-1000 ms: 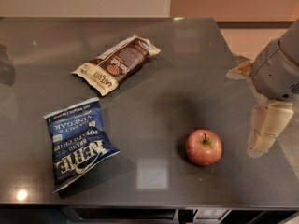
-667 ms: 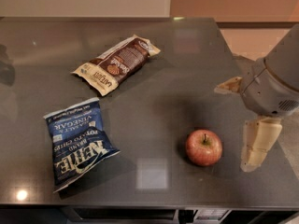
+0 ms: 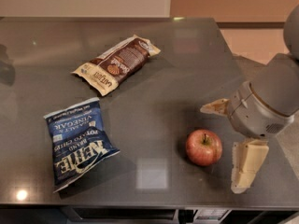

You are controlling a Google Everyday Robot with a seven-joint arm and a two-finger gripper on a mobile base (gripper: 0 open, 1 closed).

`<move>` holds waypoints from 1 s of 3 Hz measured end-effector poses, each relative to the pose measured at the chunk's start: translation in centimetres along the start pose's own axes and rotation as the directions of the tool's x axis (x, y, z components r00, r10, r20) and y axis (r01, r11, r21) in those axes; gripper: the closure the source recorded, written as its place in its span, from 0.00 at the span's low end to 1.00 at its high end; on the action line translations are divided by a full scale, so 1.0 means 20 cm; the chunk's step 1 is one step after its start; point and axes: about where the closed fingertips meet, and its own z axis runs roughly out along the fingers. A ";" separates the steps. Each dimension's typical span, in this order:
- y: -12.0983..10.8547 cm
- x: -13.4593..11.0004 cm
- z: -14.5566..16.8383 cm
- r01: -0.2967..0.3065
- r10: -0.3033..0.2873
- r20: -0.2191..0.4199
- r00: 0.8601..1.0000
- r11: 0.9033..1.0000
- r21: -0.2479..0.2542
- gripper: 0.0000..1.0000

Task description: Pick apple

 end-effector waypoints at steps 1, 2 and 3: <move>0.03 -0.04 0.05 0.016 -0.016 0.026 1.000 1.000 -0.001 0.15; 0.04 -0.06 0.08 0.023 -0.023 0.033 0.999 1.000 0.004 0.34; 0.02 -0.06 0.08 0.024 -0.024 0.029 0.999 1.000 0.009 0.57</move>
Offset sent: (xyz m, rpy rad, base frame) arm -0.0091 0.0190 -0.0200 0.0452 -0.0044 0.0277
